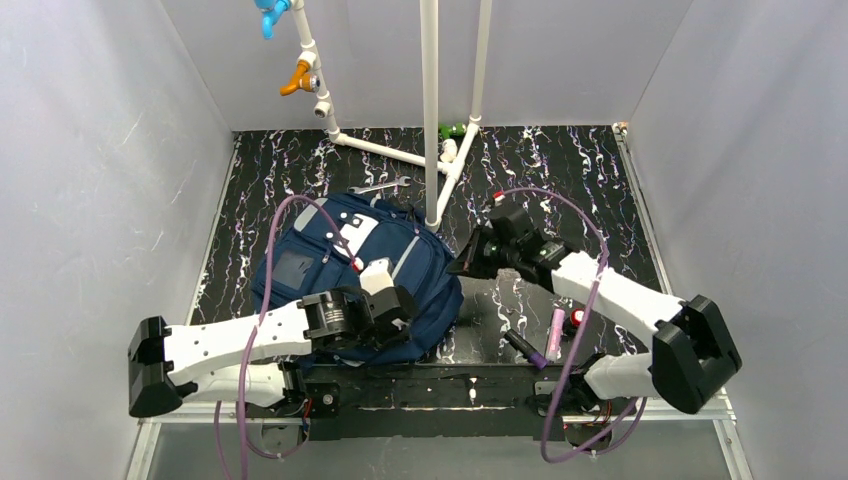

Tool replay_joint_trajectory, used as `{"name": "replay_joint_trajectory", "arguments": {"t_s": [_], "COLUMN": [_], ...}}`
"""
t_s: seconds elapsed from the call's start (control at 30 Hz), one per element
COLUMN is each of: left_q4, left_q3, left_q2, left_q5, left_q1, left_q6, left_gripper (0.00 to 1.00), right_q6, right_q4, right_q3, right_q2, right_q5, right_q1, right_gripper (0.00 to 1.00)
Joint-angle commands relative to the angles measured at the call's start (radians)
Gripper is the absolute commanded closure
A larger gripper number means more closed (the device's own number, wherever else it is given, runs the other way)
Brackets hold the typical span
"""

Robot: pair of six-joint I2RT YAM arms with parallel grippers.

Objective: Pack the student bag
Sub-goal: Zip the student bag at the center of the board.

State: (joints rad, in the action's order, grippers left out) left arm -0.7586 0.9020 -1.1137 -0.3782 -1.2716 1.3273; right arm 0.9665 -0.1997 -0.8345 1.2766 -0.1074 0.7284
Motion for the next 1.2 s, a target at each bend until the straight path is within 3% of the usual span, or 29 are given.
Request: {"name": "replay_joint_trajectory", "arguments": {"t_s": [0.0,0.17,0.3,0.57,0.8,0.9,0.93,1.07,1.17], "left_q4": [-0.048,-0.074,-0.127,-0.564,-0.645,-0.627,-0.608,-0.596,-0.600], "left_q3": [-0.125,-0.227,-0.309,-0.315,-0.226,-0.162,-0.134,0.020,0.150], "left_q2": [0.089,0.175,0.233,0.366,0.225,0.144,0.134,0.178,0.248], "left_q5": [0.184,0.279,0.342,0.127,-0.040,-0.027,-0.016,-0.013,-0.076], "left_q1": [0.065,0.074,0.074,0.074,0.103,0.144,0.146,0.146,0.147], "left_q6": [-0.239,-0.251,-0.186,0.185,0.252,0.210,0.179,0.027,-0.095], "left_gripper": [1.00,1.00,1.00,1.00,1.00,1.00,0.94,0.34,0.15], "right_q6": [-0.293,-0.380,-0.427,-0.483,-0.503,-0.520,-0.512,-0.488,-0.408], "right_q4": [-0.023,-0.046,-0.057,-0.081,-0.079,-0.080,-0.076,-0.044,0.081], "right_q3": [-0.112,-0.154,-0.201,-0.260,-0.249,-0.221,-0.209,-0.127,-0.020], "right_q2": [0.068,0.145,0.203,0.251,0.249,0.230,0.217,0.138,0.069], "right_q5": [-0.139,-0.259,-0.273,-0.258,-0.321,-0.380,-0.408,-0.439,-0.422], "right_q1": [-0.172,-0.291,-0.303,-0.346,-0.351,-0.350,-0.345,-0.244,-0.142], "right_gripper": [0.99,0.99,0.99,0.99,0.99,0.99,0.99,0.99,0.99]}}
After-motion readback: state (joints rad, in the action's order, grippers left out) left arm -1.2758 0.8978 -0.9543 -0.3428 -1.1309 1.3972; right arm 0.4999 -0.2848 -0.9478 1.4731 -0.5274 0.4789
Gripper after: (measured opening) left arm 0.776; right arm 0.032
